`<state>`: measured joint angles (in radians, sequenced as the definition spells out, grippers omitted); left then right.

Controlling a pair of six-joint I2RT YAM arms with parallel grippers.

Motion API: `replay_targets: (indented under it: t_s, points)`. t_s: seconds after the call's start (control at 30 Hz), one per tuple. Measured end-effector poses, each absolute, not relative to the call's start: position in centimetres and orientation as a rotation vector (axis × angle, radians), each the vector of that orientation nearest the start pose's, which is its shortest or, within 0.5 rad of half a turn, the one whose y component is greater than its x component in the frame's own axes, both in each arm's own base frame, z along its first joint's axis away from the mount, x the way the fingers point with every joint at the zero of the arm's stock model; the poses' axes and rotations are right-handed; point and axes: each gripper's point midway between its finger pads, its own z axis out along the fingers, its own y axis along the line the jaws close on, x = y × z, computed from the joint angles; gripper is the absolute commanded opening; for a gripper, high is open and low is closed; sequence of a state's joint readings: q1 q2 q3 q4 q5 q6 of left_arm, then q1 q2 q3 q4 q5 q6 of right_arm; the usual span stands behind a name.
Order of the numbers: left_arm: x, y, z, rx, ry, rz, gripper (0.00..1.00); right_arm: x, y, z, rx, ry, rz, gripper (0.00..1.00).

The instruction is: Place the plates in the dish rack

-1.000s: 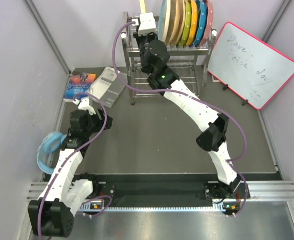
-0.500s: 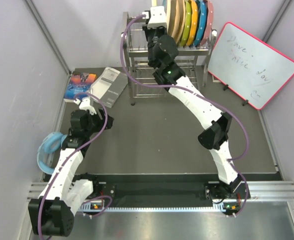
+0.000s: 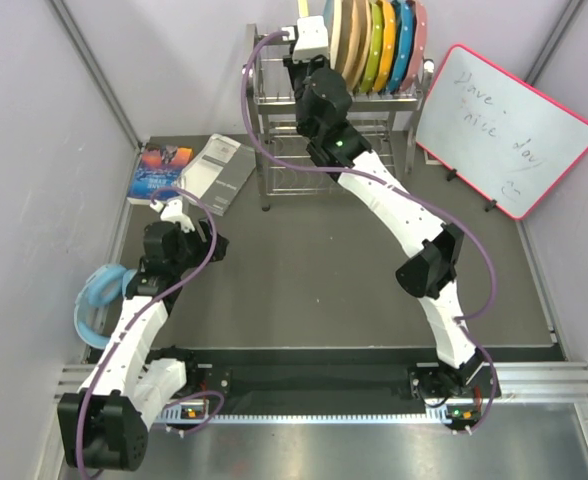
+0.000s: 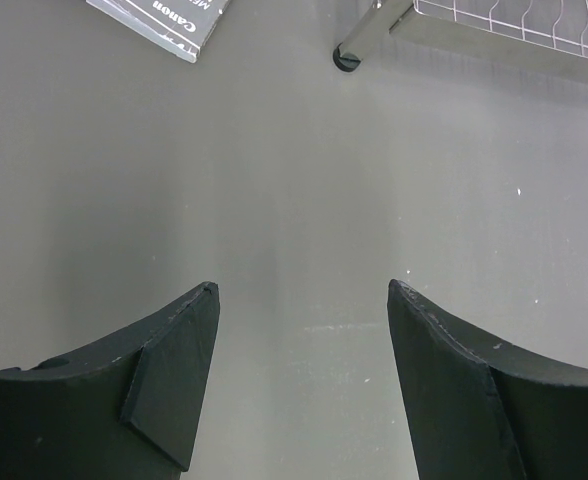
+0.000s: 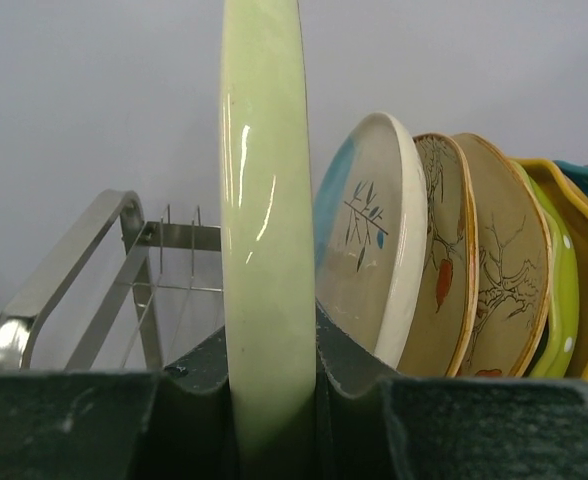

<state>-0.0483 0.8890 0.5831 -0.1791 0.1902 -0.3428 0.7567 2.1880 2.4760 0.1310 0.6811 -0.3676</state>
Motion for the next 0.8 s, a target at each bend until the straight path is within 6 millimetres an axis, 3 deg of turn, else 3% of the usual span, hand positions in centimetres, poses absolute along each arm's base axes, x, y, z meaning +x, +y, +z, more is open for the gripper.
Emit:
replay_targets:
  t_s: [0.17,0.37,0.5,0.8]
  points:
    - [30.0,-6.1,15.1,-0.187,2.072,-0.436,0.73,52.0,31.7,49.3,-0.078,1.262,-0.057,0.00]
    - [30.1,-6.1,14.8,-0.189,2.081,-0.434,0.73,54.1,31.9,46.4,-0.092,1.304,-0.067,0.00]
    - [30.1,-6.1,14.4,-0.194,2.093,-0.431,0.73,55.1,31.7,46.0,-0.081,1.293,-0.046,0.00]
    - [30.2,-6.1,14.1,-0.196,2.102,-0.430,0.73,55.5,31.8,45.9,-0.074,1.279,-0.034,0.24]
